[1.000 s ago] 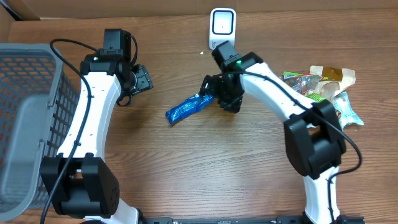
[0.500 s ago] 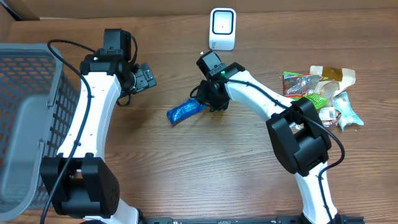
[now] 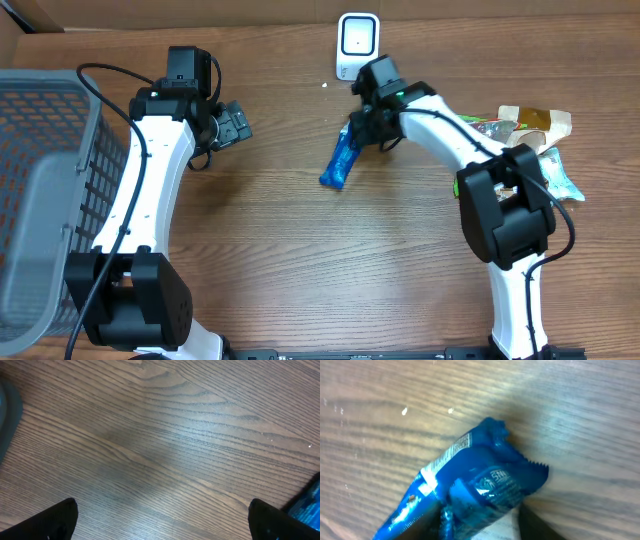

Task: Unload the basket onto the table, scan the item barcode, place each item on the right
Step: 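Grasp the blue snack bar with the right gripper and lift it, then hold the blue snack bar up in front of the white scanner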

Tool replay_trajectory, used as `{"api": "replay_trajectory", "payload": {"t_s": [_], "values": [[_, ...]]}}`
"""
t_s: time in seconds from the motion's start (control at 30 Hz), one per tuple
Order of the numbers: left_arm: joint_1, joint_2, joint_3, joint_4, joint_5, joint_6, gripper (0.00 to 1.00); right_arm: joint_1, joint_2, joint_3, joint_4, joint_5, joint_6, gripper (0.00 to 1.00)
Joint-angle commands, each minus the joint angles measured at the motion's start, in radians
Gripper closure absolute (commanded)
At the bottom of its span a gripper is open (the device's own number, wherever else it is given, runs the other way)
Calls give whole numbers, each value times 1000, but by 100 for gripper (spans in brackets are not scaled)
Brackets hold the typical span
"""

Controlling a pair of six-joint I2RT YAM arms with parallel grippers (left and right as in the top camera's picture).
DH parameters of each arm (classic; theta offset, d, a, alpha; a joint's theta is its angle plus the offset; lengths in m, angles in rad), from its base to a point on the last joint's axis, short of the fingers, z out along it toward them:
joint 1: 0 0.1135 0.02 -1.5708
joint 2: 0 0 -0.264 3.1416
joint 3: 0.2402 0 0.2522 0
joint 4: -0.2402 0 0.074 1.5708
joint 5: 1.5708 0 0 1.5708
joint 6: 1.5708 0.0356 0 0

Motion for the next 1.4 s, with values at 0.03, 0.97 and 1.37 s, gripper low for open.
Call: {"api": "replay_trajectory", "payload": {"t_s": [0.03, 0.97, 1.37], "values": [[-7, -7, -7, 3, -2, -7, 0, -31, 1, 3, 11, -108, 100, 27], [-7, -7, -7, 3, -2, -7, 0, -63, 18, 50, 20, -533, 113, 96], [-7, -7, -7, 3, -2, -7, 0, -186, -163, 50, -197, -1100, -182, 96]]}}
